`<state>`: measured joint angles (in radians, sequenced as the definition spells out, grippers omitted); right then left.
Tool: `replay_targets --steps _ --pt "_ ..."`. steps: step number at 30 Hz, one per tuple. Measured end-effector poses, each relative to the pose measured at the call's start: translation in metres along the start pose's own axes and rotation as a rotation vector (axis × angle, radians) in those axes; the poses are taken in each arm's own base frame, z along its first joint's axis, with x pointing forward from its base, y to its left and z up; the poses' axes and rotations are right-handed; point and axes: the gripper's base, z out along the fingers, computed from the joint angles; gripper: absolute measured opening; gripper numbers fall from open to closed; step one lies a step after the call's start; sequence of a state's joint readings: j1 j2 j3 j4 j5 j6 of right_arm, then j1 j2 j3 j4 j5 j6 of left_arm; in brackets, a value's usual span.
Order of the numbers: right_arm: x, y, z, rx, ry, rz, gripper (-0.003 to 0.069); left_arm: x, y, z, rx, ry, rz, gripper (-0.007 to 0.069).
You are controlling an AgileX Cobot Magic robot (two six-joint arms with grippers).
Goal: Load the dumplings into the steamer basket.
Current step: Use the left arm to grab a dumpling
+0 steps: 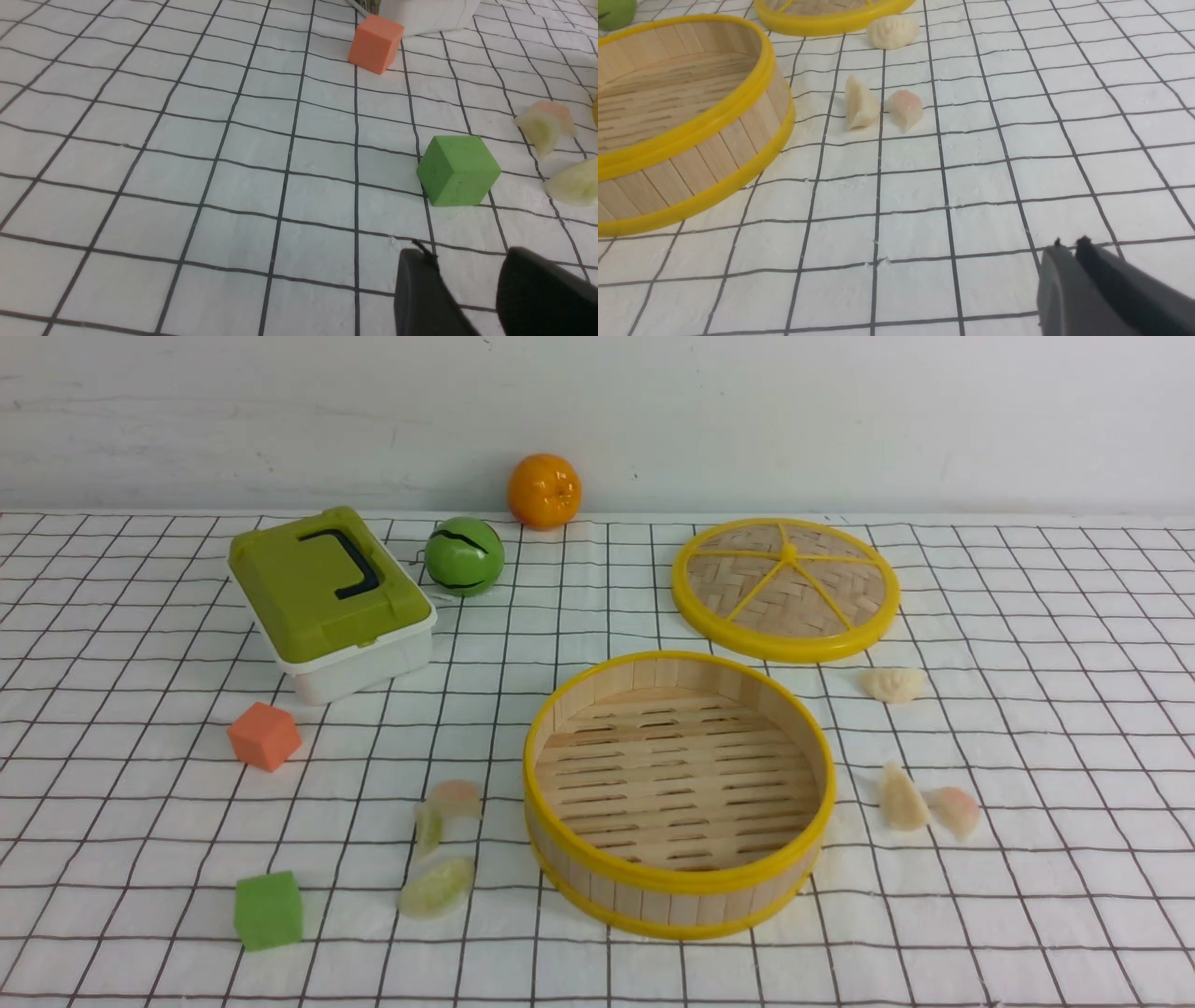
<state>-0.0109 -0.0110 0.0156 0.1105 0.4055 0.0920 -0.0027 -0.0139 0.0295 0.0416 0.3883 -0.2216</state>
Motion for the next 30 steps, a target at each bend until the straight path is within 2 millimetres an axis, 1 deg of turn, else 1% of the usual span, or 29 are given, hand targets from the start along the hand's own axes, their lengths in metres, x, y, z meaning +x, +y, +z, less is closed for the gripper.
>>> replay_targets --steps 11,17,23,26,29,30 --pt "0.000 0.000 0.000 0.000 0.000 0.001 0.0042 0.000 0.000 0.000 0.000 0.000 0.000 0.0240" --pt "0.000 0.000 0.000 0.001 0.000 -0.001 0.0050 0.000 0.002 0.000 -0.017 -0.004 0.044 0.0240" --pt "0.000 0.000 0.000 0.001 0.000 -0.003 0.0057 -0.001 0.002 0.000 -0.019 -0.010 0.051 0.0240" --pt "0.000 0.000 0.000 0.001 -0.001 -0.003 0.0060 -0.004 0.001 0.000 -0.012 -0.039 0.052 0.0240" --pt "-0.001 0.000 0.000 0.001 -0.015 -0.003 0.0062 -0.013 -0.002 -0.001 0.015 -0.144 0.053 0.0240" --pt "-0.002 0.000 0.000 -0.001 -0.033 -0.003 0.0066 -0.020 -0.004 -0.002 0.035 -0.226 0.056 0.0240"
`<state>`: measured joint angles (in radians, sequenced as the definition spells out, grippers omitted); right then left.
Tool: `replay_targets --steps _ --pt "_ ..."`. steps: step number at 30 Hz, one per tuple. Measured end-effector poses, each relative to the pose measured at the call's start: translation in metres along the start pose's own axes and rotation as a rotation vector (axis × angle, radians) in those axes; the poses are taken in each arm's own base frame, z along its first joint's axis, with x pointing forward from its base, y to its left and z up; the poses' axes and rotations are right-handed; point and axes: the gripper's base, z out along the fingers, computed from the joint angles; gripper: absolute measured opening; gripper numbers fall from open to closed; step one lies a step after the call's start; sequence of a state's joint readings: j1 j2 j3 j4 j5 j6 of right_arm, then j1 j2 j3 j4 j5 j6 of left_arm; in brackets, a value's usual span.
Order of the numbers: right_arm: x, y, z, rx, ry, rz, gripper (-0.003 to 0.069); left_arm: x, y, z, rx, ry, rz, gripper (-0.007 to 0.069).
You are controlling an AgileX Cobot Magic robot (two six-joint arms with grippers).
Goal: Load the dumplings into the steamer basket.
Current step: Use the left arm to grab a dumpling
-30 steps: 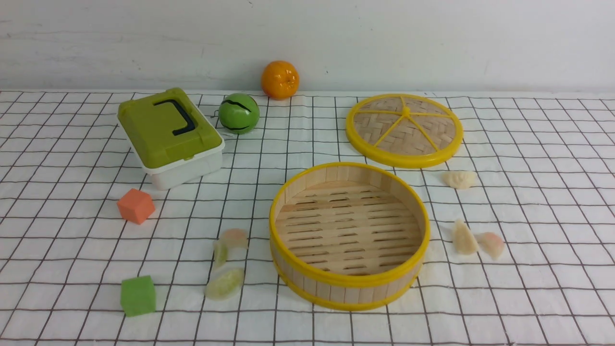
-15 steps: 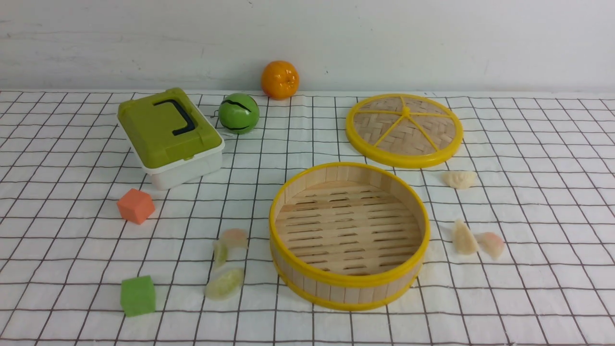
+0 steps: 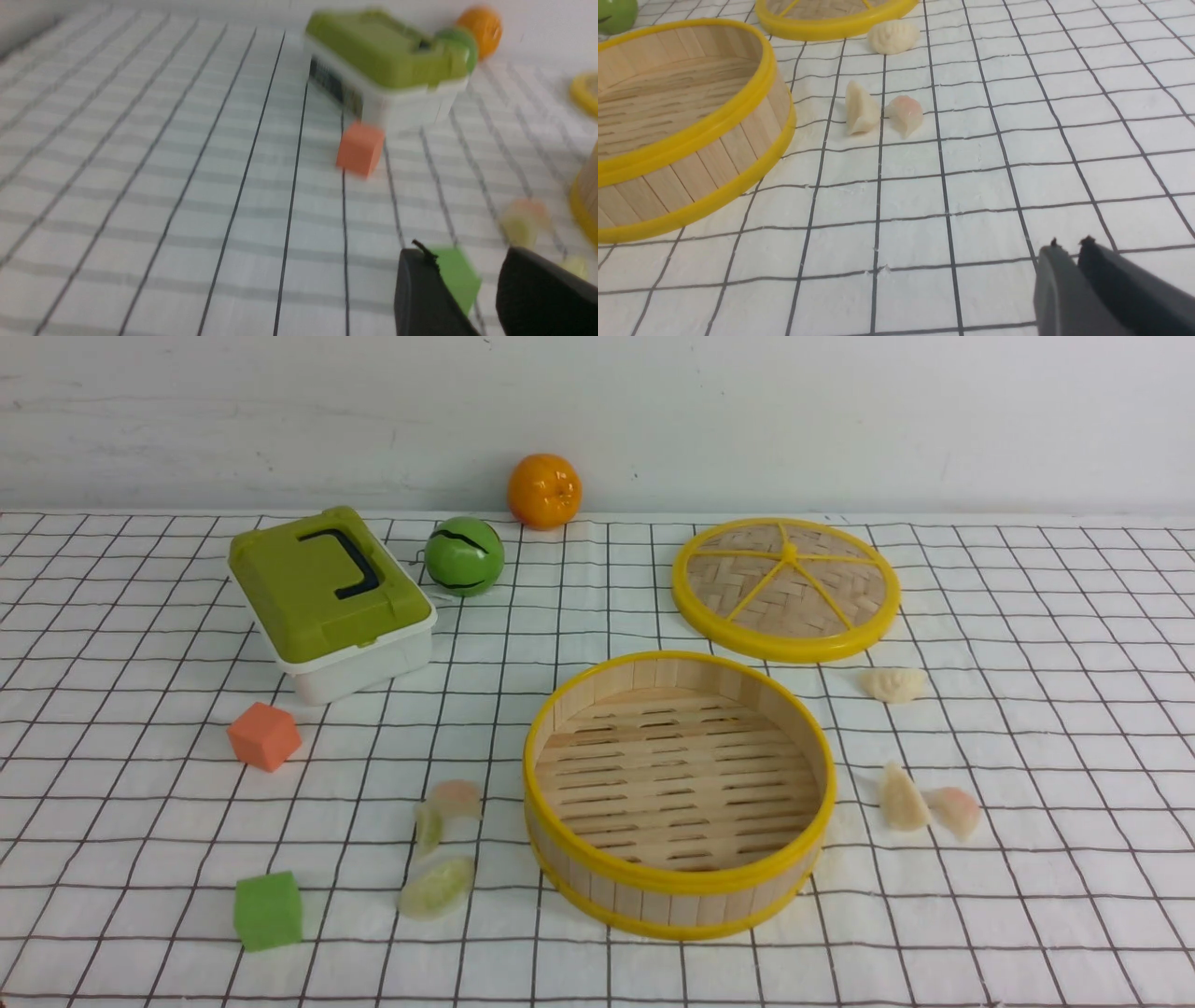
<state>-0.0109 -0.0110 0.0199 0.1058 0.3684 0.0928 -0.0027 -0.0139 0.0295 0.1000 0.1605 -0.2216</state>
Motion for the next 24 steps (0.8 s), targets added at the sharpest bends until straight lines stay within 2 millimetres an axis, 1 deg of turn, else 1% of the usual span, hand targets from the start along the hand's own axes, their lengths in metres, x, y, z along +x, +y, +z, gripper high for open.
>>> replay_targets --steps 2,4,7,8,10,11,12,13,15,17,20,22,23,24 --pt "-0.002 0.000 0.001 -0.003 -0.041 0.000 0.0069 -0.013 -0.003 -0.001 0.033 -0.147 0.006 0.0240" --pt "-0.010 0.001 0.000 -0.012 -0.134 0.000 0.0071 -0.028 -0.006 -0.005 0.070 -0.310 0.010 0.0240" --pt "-0.026 0.002 -0.004 -0.028 -0.313 0.000 0.0074 -0.045 -0.011 -0.012 0.118 -0.518 0.012 0.0240" --pt "-0.033 0.003 -0.006 -0.035 -0.392 -0.001 0.0076 -0.052 -0.012 -0.017 0.139 -0.608 0.011 0.0240" --pt "-0.043 0.004 -0.011 -0.047 -0.512 0.001 0.0078 -0.060 -0.014 -0.024 0.172 -0.729 0.005 0.0240" --pt "-0.050 0.004 -0.015 -0.061 -0.603 0.018 0.0080 -0.065 -0.016 -0.029 0.198 -0.805 -0.010 0.0240" --pt "-0.051 0.004 -0.016 -0.062 -0.615 0.018 0.0080 -0.065 -0.016 -0.029 0.198 -0.805 -0.010 0.0240" --pt "-0.058 0.005 -0.022 -0.090 -0.713 0.067 0.0083 -0.068 -0.017 -0.033 0.224 -0.852 -0.035 0.0240" --pt "-0.065 0.006 -0.029 -0.131 -0.822 0.130 0.0083 -0.070 -0.017 -0.036 0.261 -0.882 -0.084 0.0240" --pt "-0.069 0.006 -0.033 -0.160 -0.881 0.173 0.0085 -0.071 -0.018 -0.037 0.294 -0.892 -0.140 0.0240" --pt "-0.071 0.006 -0.035 -0.183 -0.911 0.204 0.0090 -0.075 -0.018 -0.037 0.346 -0.864 -0.257 0.0237" --pt "-0.071 0.006 -0.036 -0.192 -0.916 0.220 0.0090 -0.089 -0.019 -0.039 0.354 -0.794 -0.348 0.0213" --pt "-0.071 0.006 -0.036 -0.193 -0.917 0.220 0.0090 -0.091 -0.019 -0.039 0.353 -0.786 -0.356 0.0209" --pt "-0.071 0.006 -0.036 -0.195 -0.919 0.228 0.0090 -0.109 -0.020 -0.041 0.333 -0.713 -0.397 0.0166"
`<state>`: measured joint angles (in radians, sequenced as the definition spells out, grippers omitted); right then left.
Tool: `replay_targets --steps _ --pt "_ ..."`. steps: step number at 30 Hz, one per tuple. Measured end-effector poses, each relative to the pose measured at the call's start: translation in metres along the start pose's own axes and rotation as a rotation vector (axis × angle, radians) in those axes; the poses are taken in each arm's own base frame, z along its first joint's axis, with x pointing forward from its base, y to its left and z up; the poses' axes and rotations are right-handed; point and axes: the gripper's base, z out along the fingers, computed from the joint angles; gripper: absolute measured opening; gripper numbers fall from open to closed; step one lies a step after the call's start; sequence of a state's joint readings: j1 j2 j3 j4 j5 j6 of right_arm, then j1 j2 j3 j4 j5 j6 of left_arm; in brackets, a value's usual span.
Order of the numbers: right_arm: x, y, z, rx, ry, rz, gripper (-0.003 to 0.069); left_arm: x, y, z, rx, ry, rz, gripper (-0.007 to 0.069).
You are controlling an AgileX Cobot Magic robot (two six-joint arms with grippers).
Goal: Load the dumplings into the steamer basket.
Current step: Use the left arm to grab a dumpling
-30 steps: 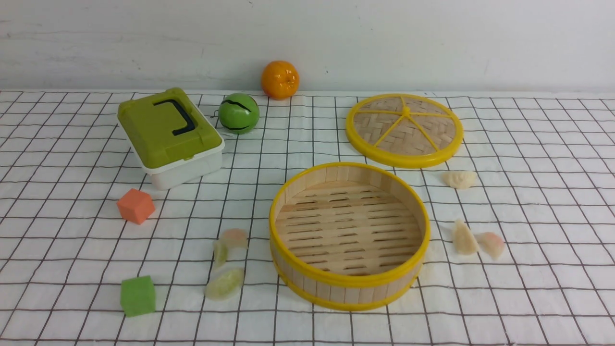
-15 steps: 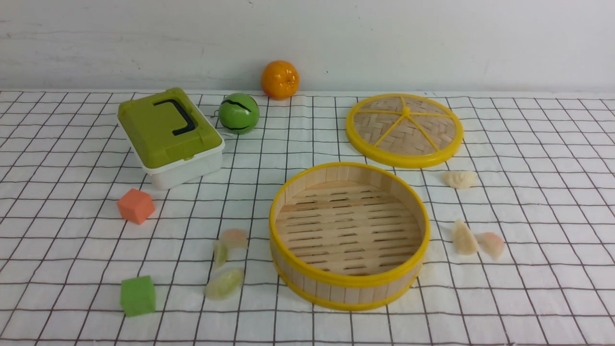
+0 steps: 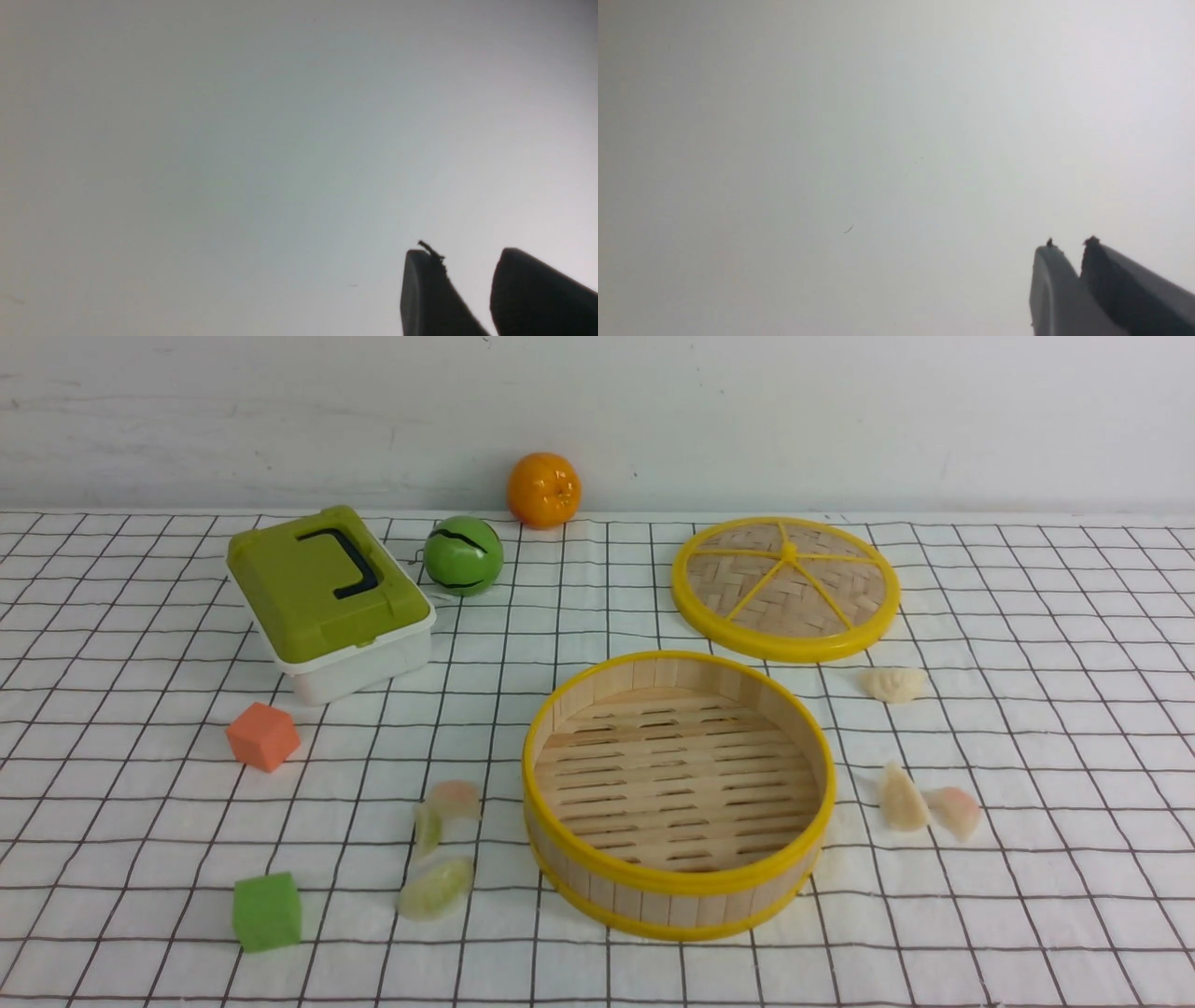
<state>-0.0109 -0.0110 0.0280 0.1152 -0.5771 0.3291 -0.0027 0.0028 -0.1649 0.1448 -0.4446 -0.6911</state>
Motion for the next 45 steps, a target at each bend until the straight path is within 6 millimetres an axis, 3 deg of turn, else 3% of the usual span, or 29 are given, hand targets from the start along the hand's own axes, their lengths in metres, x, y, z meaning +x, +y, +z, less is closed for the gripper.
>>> replay_targets --steps 3,6,10,13,14,15,18,21,22,25,28,33,36,39,42,43,45 --pt "-0.004 0.002 0.002 -0.001 -0.008 0.006 0.0090 -0.013 -0.005 0.017 -0.067 0.080 -0.009 0.0103" --pt "-0.019 0.010 0.014 -0.002 0.007 0.010 0.0077 -0.022 -0.007 0.051 -0.156 0.200 0.012 -0.0005" --pt "-0.031 0.019 0.036 0.031 0.144 -0.036 0.0013 -0.001 0.009 0.091 -0.236 0.339 0.003 -0.0013" --pt "-0.029 0.021 0.050 0.059 0.275 -0.108 -0.0006 0.021 0.023 0.107 -0.293 0.412 -0.071 -0.0013" --pt "-0.025 0.021 0.059 0.077 0.388 -0.181 -0.0006 0.036 0.033 0.117 -0.345 0.466 -0.139 -0.0013" --pt "-0.026 0.021 0.059 0.078 0.396 -0.186 -0.0006 0.038 0.034 0.118 -0.347 0.474 -0.138 -0.0013" --pt "-0.009 0.016 0.074 0.147 0.713 -0.279 -0.0006 0.061 0.045 0.135 -0.400 0.614 -0.128 -0.0013" --pt "0.001 0.012 0.080 0.191 0.870 -0.282 -0.0006 0.072 0.046 0.143 -0.414 0.703 -0.090 -0.0013" --pt "0.010 0.009 0.087 0.225 0.980 -0.268 -0.0006 0.082 0.044 0.148 -0.408 0.778 -0.031 -0.0013" --pt "0.024 0.004 0.093 0.259 1.074 -0.229 -0.0006 0.093 0.039 0.153 -0.406 0.837 0.003 -0.0013" --pt "0.052 -0.003 0.102 0.290 1.282 -0.182 -0.0006 0.112 0.024 0.163 -0.363 0.905 0.033 -0.0013" --pt "0.078 -0.002 0.108 0.185 1.544 -0.188 -0.0006 0.127 0.018 0.179 -0.409 0.960 0.155 -0.0013" --pt "0.091 0.005 0.113 0.093 1.617 -0.157 -0.0006 0.132 0.025 0.186 -0.499 1.018 0.235 -0.0013" --pt "0.107 0.019 0.122 -0.063 1.647 -0.146 -0.0006 0.141 0.034 0.191 -0.617 1.236 0.379 -0.0013" --pt "0.116 0.026 0.124 -0.133 1.657 -0.147 -0.0006 0.157 0.033 0.186 -0.585 1.451 0.408 -0.0013" --pt "0.122 0.029 0.123 -0.168 1.670 -0.151 -0.0006 0.170 0.029 0.180 -0.527 1.596 0.367 -0.0013" --pt "0.129 0.032 0.122 -0.191 1.687 -0.150 -0.0006 0.182 0.024 0.174 -0.464 1.696 0.302 -0.0013"
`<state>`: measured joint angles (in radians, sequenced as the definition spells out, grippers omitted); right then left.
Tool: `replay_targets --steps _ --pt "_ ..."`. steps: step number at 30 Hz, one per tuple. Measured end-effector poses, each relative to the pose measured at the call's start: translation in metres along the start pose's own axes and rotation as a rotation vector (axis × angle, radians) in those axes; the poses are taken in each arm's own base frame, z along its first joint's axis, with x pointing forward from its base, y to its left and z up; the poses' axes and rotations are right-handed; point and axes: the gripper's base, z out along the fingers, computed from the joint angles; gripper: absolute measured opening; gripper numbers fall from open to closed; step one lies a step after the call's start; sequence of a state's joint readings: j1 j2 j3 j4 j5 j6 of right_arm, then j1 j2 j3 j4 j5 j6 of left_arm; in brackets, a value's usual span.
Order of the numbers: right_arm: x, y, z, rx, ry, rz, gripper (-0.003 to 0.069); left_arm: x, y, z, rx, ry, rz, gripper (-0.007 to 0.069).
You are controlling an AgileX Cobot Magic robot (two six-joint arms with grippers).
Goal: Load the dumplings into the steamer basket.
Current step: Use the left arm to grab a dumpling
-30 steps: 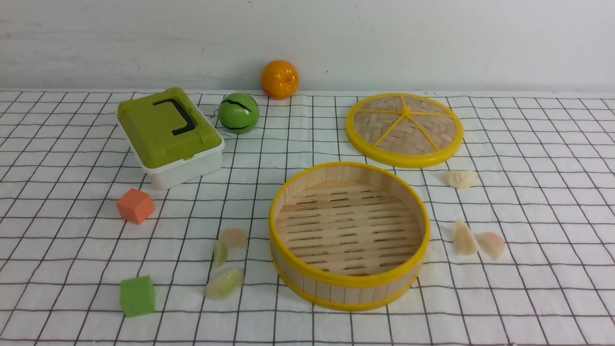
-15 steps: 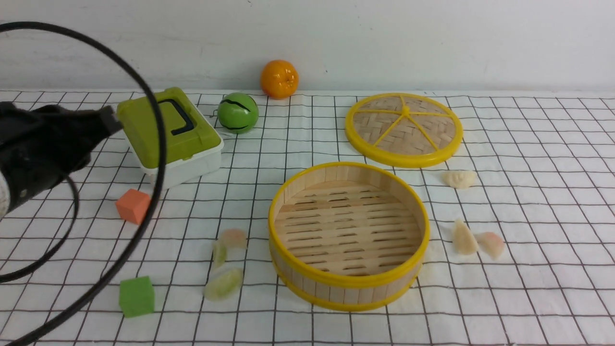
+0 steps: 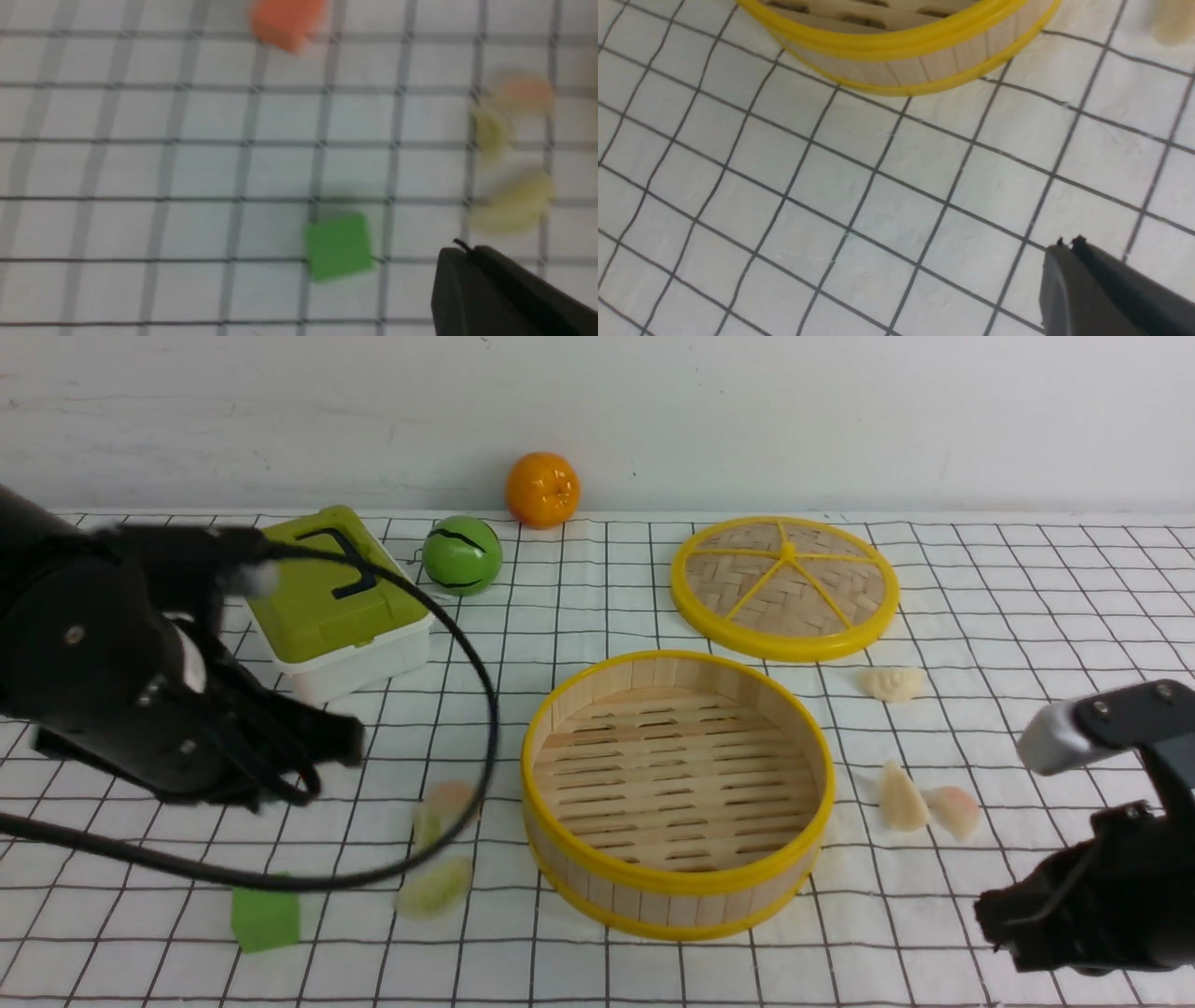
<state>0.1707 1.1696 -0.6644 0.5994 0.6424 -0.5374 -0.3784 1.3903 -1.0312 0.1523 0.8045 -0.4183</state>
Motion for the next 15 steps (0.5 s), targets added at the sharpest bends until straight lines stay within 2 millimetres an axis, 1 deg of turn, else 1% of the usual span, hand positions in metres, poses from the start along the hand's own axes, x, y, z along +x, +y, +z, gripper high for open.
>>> replay_targets --steps 1,4,7,8,9,10,12,13,15 --pt "0.000 0.002 0.005 -0.012 0.018 -0.004 -0.0006 0.003 -0.011 0.010 0.093 0.070 0.015 -0.0013" --pt "0.001 0.002 0.012 -0.020 0.043 -0.010 -0.0006 0.000 -0.026 0.026 0.214 0.114 0.006 -0.0013" --pt "0.001 0.002 0.014 -0.022 0.051 -0.012 -0.0006 -0.007 -0.034 0.037 0.263 0.115 -0.023 -0.0013" --pt "0.001 0.002 0.015 -0.022 0.052 -0.012 -0.0006 -0.016 -0.039 0.047 0.281 0.092 -0.047 -0.0013" --pt "0.001 0.002 0.015 -0.022 0.052 -0.012 -0.0006 -0.016 -0.039 0.049 0.280 0.097 -0.048 -0.0013" --pt "0.001 0.002 0.015 -0.021 0.052 -0.012 -0.0006 -0.025 -0.043 0.060 0.281 0.084 -0.055 -0.0013" --pt "0.001 0.001 0.015 -0.016 0.057 -0.021 -0.0006 -0.032 -0.047 0.071 0.278 0.089 -0.056 -0.0013" --pt "0.001 0.001 0.015 -0.016 0.057 -0.021 -0.0006 -0.034 -0.047 0.071 0.280 0.085 -0.056 -0.0013" --pt "0.001 0.000 0.015 -0.009 0.063 -0.033 -0.0006 -0.040 -0.050 0.084 0.269 0.107 -0.058 -0.0011"
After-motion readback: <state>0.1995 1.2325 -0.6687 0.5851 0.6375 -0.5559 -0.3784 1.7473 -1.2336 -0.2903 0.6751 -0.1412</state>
